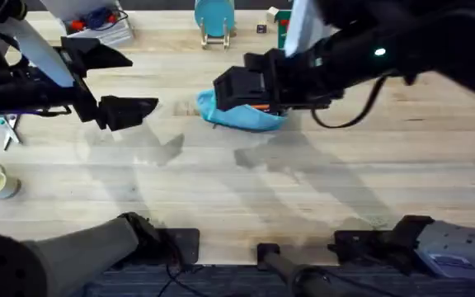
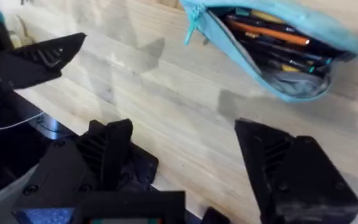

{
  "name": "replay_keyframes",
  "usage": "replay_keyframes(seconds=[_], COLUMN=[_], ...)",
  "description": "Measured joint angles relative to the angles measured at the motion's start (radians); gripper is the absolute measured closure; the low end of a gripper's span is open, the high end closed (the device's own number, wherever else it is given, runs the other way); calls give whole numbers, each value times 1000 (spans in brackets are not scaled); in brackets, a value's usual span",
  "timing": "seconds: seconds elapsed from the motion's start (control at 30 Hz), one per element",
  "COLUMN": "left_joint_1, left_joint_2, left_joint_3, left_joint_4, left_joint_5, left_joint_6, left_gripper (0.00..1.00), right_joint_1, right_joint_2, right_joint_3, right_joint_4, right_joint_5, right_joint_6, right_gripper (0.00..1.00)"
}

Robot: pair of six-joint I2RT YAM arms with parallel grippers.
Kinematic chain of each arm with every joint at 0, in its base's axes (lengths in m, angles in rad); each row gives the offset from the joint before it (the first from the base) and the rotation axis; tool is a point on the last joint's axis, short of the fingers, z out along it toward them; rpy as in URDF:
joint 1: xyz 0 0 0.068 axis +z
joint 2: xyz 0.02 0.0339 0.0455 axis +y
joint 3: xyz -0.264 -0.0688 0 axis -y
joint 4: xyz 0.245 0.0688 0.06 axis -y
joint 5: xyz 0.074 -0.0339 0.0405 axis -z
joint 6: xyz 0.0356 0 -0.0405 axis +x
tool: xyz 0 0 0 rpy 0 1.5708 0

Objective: Unzip the bag, pick up the pens from the table one at a time and place them inside, then zip the bag closed.

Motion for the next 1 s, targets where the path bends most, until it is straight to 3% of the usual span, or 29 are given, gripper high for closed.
replay_keyframes(seconds=[0.23,0.73,1.0], left_joint_1=[0,0,0], left_joint_2=[0,0,0], left_joint_3=[0,0,0], left_joint_4=[0,1,1], left_joint_5=[0,0,3], left_joint_6=[0,0,0], left_gripper=[10,10,10], right_joint_1=[35,135,175], right_joint_2=[63,75,174], right_joint_3=[20,143,236], right_joint_4=[11,17,-29], right_joint_5=[46,239,283], right_joint_6=[78,175,186], right_gripper=[5,5,6])
